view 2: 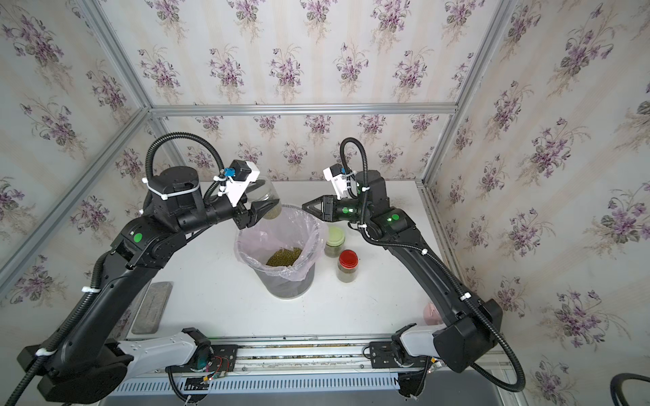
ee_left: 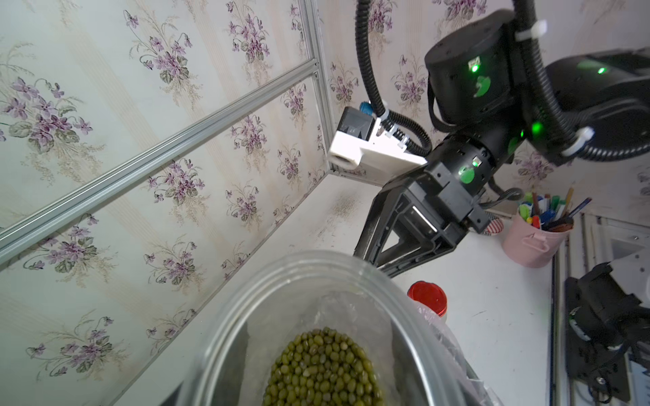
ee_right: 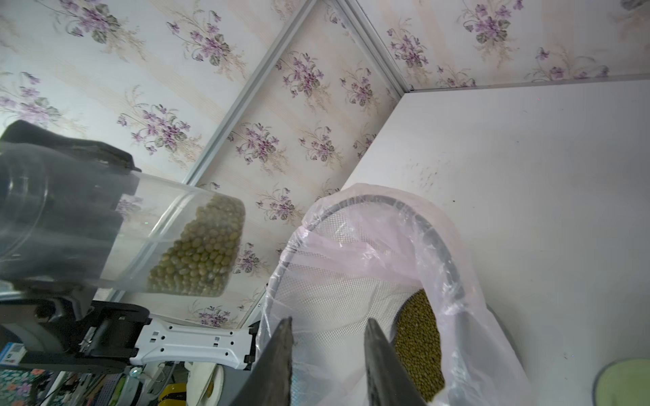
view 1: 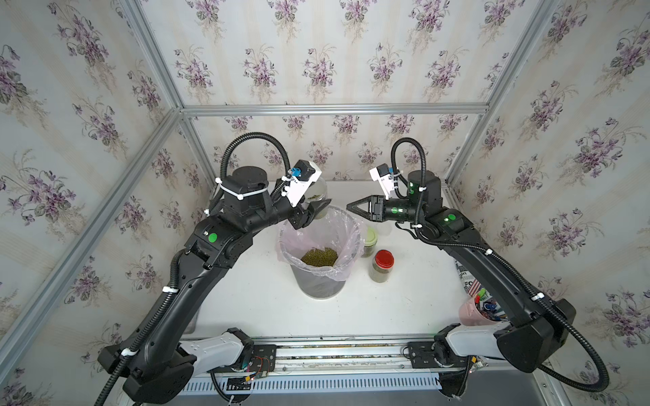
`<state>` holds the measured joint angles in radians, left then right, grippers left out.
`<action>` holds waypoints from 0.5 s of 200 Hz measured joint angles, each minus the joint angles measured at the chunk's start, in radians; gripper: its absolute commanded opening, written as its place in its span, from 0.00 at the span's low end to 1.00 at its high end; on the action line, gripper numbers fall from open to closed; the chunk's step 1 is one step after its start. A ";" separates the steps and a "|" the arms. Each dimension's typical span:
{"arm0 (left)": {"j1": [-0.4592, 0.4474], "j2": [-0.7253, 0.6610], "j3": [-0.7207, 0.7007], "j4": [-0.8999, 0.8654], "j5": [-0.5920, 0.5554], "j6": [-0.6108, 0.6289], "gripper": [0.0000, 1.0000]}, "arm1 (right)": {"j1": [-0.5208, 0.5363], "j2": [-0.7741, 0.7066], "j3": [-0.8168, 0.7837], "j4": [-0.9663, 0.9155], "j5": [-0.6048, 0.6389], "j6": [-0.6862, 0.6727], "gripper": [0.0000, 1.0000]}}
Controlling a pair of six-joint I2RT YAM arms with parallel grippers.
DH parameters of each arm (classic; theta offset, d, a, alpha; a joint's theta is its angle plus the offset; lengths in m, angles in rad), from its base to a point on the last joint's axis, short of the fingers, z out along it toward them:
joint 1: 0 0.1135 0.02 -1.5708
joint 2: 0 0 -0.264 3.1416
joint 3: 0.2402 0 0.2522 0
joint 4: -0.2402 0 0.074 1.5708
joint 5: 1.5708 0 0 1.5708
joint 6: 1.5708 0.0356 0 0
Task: Empty moldy mung beans from jars
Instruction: Pour the moldy mung beans from the jar into the trash bin.
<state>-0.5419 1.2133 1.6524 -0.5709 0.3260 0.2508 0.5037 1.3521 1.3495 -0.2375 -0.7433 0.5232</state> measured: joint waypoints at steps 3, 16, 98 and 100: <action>0.002 0.003 0.008 0.001 0.007 -0.008 0.40 | 0.000 0.004 -0.001 0.010 -0.007 0.004 0.33; 0.005 0.016 0.040 0.001 0.041 -0.046 0.41 | 0.000 0.020 -0.011 0.062 -0.040 0.034 0.32; 0.006 0.077 0.098 0.002 0.189 -0.174 0.43 | 0.121 0.096 -0.044 0.348 -0.162 0.210 0.33; 0.006 0.077 0.097 0.003 0.190 -0.174 0.43 | 0.122 0.098 -0.045 0.351 -0.163 0.212 0.33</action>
<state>-0.5362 1.2900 1.7496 -0.5678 0.5163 0.0769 0.6262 1.4502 1.3048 0.1135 -0.9058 0.7349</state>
